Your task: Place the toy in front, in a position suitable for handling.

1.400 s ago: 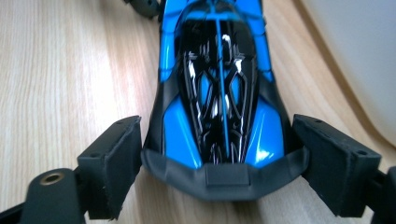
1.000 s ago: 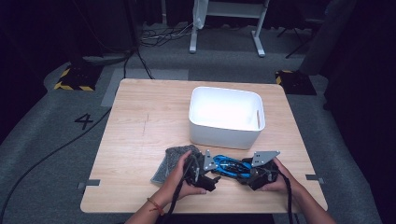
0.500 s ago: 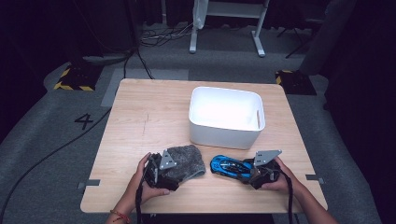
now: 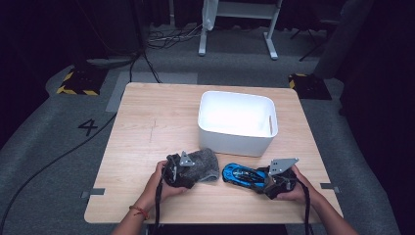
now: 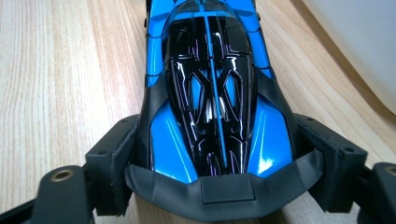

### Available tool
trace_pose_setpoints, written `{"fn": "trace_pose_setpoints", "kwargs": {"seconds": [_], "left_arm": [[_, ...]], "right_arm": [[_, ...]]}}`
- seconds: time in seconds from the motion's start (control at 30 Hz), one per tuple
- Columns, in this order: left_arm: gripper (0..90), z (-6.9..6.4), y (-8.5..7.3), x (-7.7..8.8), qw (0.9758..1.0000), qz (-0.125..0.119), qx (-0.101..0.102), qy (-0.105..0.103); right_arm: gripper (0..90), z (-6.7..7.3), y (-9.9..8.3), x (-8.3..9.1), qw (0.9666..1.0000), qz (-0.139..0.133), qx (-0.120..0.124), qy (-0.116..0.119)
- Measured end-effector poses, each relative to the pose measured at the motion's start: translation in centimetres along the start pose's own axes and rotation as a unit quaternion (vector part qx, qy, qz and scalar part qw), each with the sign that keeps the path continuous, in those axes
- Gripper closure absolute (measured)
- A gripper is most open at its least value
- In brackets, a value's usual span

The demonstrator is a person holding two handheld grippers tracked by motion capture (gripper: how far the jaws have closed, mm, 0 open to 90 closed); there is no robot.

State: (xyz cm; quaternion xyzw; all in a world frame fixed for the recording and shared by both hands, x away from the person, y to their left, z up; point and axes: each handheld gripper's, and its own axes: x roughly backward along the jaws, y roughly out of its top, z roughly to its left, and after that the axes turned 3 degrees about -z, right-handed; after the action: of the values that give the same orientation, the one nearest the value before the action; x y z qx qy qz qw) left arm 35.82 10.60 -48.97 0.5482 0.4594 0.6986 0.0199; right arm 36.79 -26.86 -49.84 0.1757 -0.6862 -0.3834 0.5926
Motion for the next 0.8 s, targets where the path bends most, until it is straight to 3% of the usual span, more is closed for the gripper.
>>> {"fn": "trace_pose_setpoints", "kwargs": {"seconds": [0.07, 0.1, 0.13, 0.2, 0.3, 0.33, 0.4, 0.57, 0.63, 0.7, 0.8], "left_arm": [[57.4, -0.1, 0.1, 0.0, 1.0, 0.0, -0.006, -0.001], [62.2, -0.3, 0.0, 0.1, 0.9998, -0.012, -0.016, 0.003], [64.7, -0.3, 0.0, 0.1, 0.9998, -0.012, -0.016, 0.003], [67.3, -0.6, 0.2, 0.3, 0.999, -0.036, -0.026, -0.008], [67.7, -1.1, 1.1, 0.6, 0.9978, -0.054, -0.029, -0.027], [67.7, -1.1, 1.1, 0.6, 0.9978, -0.054, -0.029, -0.027], [67.6, -2.2, 2.9, 0.7, 0.9956, -0.072, -0.044, -0.042], [67.1, -4.4, 5.9, -0.5, 0.9909, -0.087, -0.071, -0.075], [67.1, -5.1, 6.8, -1.3, 0.9905, -0.085, -0.079, -0.074], [66.9, -5.4, 7.4, -2.1, 0.9894, -0.087, -0.077, -0.087], [66.7, -5.8, 8.1, -2.8, 0.9888, -0.085, -0.08, -0.092]], "right_arm": [[22.8, 0.0, 0.1, 0.0, 1.0, 0.002, -0.001, -0.002], [22.7, 0.1, -0.1, 0.0, 1.0, -0.005, -0.003, -0.003], [22.6, 0.1, -0.2, 0.0, 1.0, -0.009, -0.003, -0.002], [22.1, 0.1, -0.3, 0.2, 1.0, -0.004, -0.005, -0.004], [13.1, 0.0, -0.5, 0.5, 0.9995, 0.011, -0.017, -0.025], [13.1, 0.0, -0.5, 0.5, 0.9995, 0.011, -0.017, -0.025], [11.7, -0.3, -0.9, 0.5, 0.9997, -0.004, -0.016, -0.019], [22.6, -0.3, -0.8, 0.7, 0.9995, -0.006, -0.022, -0.024], [22.8, -0.4, -1.1, 0.8, 0.9992, -0.015, -0.025, -0.028], [23.2, -0.4, -1.3, 0.8, 0.9989, -0.026, -0.026, -0.028], [23.7, -0.4, -1.3, 0.8, 0.999, -0.025, -0.024, -0.028]]}}
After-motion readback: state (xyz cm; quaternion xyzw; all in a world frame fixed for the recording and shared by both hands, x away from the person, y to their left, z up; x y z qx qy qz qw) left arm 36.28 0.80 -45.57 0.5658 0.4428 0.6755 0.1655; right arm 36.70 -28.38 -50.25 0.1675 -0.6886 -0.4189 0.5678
